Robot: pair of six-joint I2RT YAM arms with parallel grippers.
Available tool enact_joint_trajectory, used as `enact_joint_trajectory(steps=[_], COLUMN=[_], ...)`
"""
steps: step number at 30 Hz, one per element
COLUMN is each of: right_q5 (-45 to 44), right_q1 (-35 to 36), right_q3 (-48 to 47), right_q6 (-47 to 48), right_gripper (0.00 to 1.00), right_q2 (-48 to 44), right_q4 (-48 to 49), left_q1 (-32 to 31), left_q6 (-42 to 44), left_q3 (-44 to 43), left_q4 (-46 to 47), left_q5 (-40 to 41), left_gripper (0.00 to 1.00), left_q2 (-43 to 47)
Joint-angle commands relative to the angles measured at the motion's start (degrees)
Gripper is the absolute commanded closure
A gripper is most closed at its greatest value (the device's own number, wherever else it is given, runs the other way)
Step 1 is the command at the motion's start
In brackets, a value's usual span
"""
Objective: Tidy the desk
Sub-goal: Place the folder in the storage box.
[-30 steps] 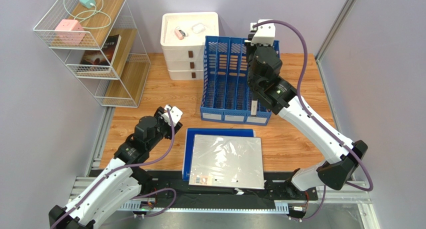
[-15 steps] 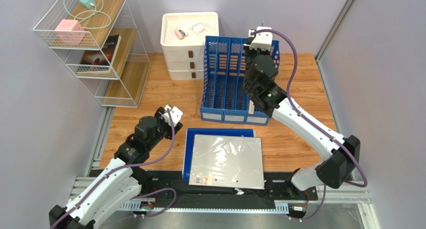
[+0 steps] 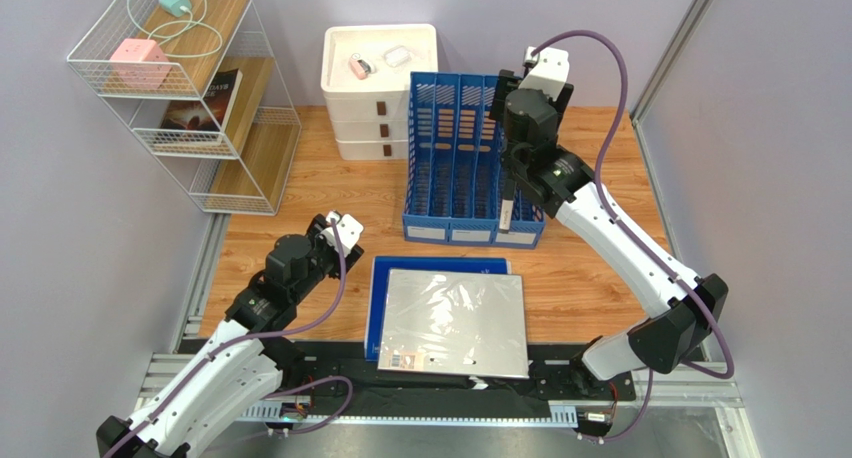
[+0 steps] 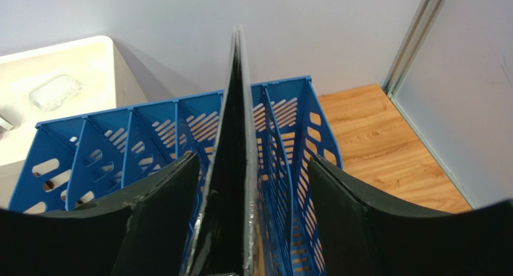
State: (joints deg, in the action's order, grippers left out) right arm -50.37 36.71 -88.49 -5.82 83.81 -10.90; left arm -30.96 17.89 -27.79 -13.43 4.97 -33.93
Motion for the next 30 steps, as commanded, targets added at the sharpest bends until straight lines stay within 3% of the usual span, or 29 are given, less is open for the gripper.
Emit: enact_joint_trajectory(steps=[1,8,11,15,20,21,22,23,25,27,30], right_q5=[1.8,2.1,0.2,-0.2,-1.1,-1.0,-1.0,-1.6,-2.1,-2.8,-3.4], right_q1=[-0.8,0.0,2.0,3.8,3.8,3.8,3.8,3.7,3.8,3.8,3.7], right_q3=[-5.1,-6.4,-3.7,-1.1,0.5,0.2,-0.5,-1.2,-4.7,-7.1,-10.2], right_q6=[-7.8,-12.3,-12.1,-12.6,-11.8,-11.5,-11.1,-10.8,-10.4,-10.3,-10.5], right_gripper=[0.33,0.34,0.29,0.30,0.45,0.50,0.63,0.67,0.64,0.55,0.55], right_q2=[2.3,2.5,-0.3,-3.6,-3.3,-2.3,-1.6,-0.8,2.1,5.2,8.5], right_q4=[-11.0,-20.1,-20.3,-19.9,-19.2,-19.1,-19.2,-19.9,-21.4,-24.0,-26.3], left_q1=[0.4,0.4,0.4,0.4,0.4,0.4,0.4,0.4,0.4,0.4,0.4], left_q6=[0.1,0.3,0.3,0.3,0.3,0.3,0.3,0.3,0.3,0.2,0.4], left_q3=[0.3,0.5,0.5,0.4,0.3,0.4,0.4,0.4,0.4,0.4,0.5], left_q4=[1.7,1.7,1.9,1.8,1.7,1.6,1.6,1.5,1.5,1.4,1.1], left_q5=[-0.7,-0.8,-0.9,-1.0,-1.1,-1.1,-1.0,-0.9,-0.9,-0.8,-1.2], left_gripper=[0.32,0.32,0.32,0.32,0.32,0.32,0.32,0.32,0.32,0.32,0.32], left_q2=[0.7,1.1,0.6,0.8,1.1,1.1,1.1,1.1,1.3,1.6,2.1])
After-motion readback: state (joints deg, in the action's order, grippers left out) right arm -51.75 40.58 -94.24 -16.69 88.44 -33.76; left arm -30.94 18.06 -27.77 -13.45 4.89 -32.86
